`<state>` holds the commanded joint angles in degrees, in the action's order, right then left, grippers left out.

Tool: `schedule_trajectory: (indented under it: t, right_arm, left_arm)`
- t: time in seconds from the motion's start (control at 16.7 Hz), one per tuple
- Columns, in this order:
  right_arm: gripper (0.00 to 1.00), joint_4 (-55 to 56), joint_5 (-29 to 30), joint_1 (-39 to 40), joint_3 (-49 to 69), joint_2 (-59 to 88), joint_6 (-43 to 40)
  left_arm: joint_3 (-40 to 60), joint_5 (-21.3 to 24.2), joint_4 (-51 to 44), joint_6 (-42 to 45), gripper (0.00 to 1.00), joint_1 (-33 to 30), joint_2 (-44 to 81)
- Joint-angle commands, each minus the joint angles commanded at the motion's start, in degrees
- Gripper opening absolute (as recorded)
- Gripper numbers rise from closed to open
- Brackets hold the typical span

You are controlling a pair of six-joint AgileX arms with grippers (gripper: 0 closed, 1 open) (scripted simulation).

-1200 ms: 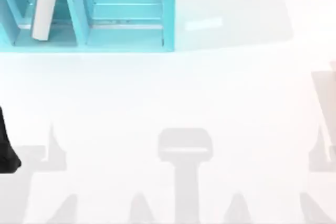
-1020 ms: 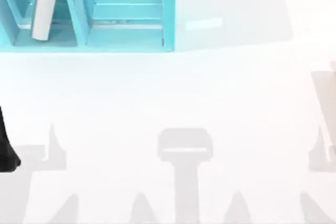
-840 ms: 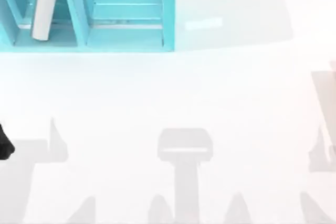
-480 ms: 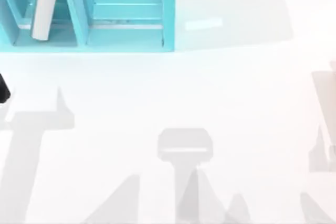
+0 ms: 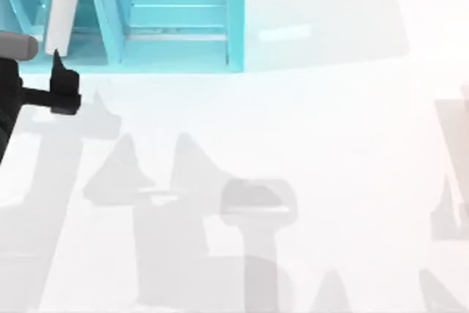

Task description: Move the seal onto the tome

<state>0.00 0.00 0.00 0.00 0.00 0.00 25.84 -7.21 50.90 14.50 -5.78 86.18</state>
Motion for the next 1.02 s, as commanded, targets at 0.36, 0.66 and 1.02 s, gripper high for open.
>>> schedule_trajectory:
  t: [0.36, 0.66, 1.02]
  right_arm:
    - [1.00, 0.0, 0.0, 0.0, 0.0, 0.0, 0.0]
    - [1.00, 0.0, 0.0, 0.0, 0.0, 0.0, 0.0]
    - [1.00, 0.0, 0.0, 0.0, 0.0, 0.0, 0.0]
  left_arm:
    - [9.1, -0.8, 14.5, 5.3, 1.00, -0.9, 26.6]
    - [14.4, -1.0, 21.0, 7.9, 1.00, -1.2, 32.7]
    - [14.5, -0.9, 21.0, 7.9, 1.00, -0.9, 32.7]
